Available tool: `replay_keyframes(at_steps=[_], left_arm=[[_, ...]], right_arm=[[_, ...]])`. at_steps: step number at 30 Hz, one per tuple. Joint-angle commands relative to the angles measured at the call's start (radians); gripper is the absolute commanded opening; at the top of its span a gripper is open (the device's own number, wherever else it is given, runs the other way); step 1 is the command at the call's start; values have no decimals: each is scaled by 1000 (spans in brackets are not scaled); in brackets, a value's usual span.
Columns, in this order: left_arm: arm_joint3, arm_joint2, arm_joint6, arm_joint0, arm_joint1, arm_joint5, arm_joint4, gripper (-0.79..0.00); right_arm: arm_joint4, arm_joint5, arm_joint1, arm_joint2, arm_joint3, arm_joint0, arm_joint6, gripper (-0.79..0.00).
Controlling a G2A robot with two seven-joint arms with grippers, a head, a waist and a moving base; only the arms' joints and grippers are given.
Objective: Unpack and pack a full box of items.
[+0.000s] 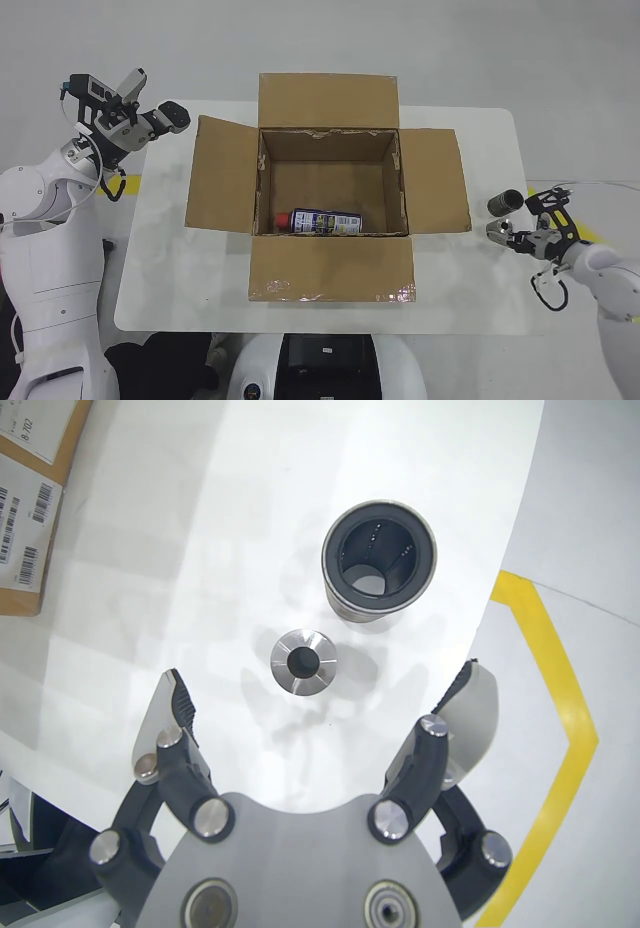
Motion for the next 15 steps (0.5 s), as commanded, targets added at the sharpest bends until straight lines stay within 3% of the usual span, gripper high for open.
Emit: replay_keyframes(at_steps=[1, 10, 15], left_arm=[[0, 0, 0, 0, 0, 0, 0, 0], [0, 0, 0, 0, 0, 0, 0, 0], [0, 0, 0, 0, 0, 0, 0, 0]], right_arm=[[2, -2, 0, -11, 6, 5, -1, 0], [21, 15, 2, -42, 54, 30, -15, -3], [23, 21, 3, -57, 74, 39, -20, -95]])
